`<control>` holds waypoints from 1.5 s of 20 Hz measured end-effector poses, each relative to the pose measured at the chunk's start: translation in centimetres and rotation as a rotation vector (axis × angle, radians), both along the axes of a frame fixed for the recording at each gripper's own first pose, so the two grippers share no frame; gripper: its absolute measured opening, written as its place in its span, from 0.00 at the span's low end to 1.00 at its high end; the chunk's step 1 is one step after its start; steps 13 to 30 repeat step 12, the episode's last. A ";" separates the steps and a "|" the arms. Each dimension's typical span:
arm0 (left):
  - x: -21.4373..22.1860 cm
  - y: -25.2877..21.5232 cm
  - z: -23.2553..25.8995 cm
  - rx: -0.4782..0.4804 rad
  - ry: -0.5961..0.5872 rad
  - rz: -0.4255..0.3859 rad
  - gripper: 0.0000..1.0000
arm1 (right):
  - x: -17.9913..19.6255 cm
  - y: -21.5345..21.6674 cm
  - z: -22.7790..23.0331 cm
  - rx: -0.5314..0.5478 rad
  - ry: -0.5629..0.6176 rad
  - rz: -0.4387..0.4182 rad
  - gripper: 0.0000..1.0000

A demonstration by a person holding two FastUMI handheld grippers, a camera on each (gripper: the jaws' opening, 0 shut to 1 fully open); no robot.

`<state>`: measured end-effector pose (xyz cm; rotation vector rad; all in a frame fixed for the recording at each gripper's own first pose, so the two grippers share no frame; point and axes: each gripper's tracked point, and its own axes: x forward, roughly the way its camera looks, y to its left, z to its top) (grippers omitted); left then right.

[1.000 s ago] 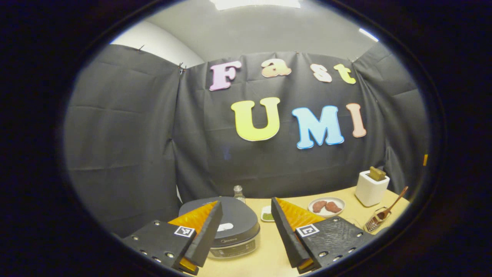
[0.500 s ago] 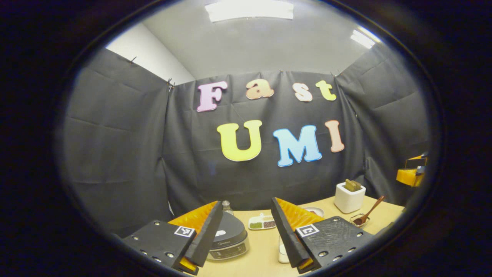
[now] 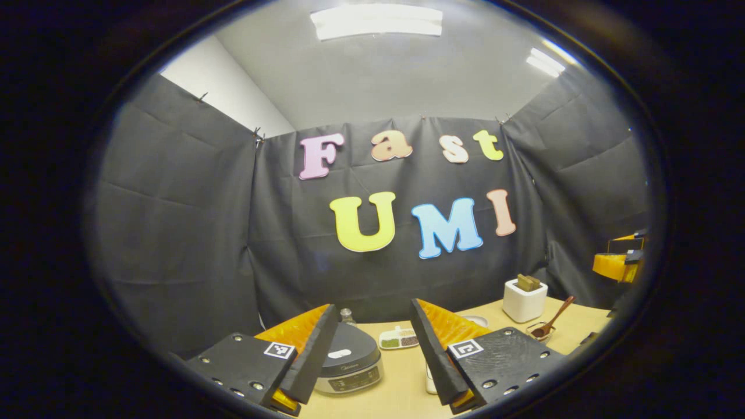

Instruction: Close the left gripper, press the button to open the rice cooker; take a wooden spoon from the chopstick holder with the right hand, scoop a spoonful of rice and pour it into the rice cooker, then put the wooden spoon back into the chopstick holder.

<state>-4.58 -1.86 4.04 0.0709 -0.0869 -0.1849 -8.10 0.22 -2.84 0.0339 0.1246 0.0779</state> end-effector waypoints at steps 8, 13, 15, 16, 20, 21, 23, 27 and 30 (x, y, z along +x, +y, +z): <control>-0.8 -0.2 0.7 -0.008 -0.018 -0.014 0.80 | -0.9 0.4 0.7 -0.001 -0.009 -0.007 0.98; -1.0 -0.4 0.9 -0.001 -0.022 -0.016 0.80 | -1.2 0.4 0.8 -0.007 -0.009 -0.007 0.98; -1.0 -0.4 0.9 -0.001 -0.022 -0.016 0.80 | -1.2 0.4 0.8 -0.007 -0.009 -0.007 0.98; -1.0 -0.4 0.9 -0.001 -0.022 -0.016 0.80 | -1.2 0.4 0.8 -0.007 -0.009 -0.007 0.98; -1.0 -0.4 0.9 -0.001 -0.022 -0.016 0.80 | -1.2 0.4 0.8 -0.007 -0.009 -0.007 0.98; -1.0 -0.4 0.9 -0.001 -0.022 -0.016 0.80 | -1.2 0.4 0.8 -0.007 -0.009 -0.007 0.98; -1.0 -0.4 0.9 -0.001 -0.022 -0.016 0.80 | -1.2 0.4 0.8 -0.007 -0.009 -0.007 0.98; -1.0 -0.4 0.9 -0.001 -0.022 -0.016 0.80 | -1.2 0.4 0.8 -0.007 -0.009 -0.007 0.98; -1.0 -0.4 0.9 -0.001 -0.022 -0.016 0.80 | -1.2 0.4 0.8 -0.007 -0.009 -0.007 0.98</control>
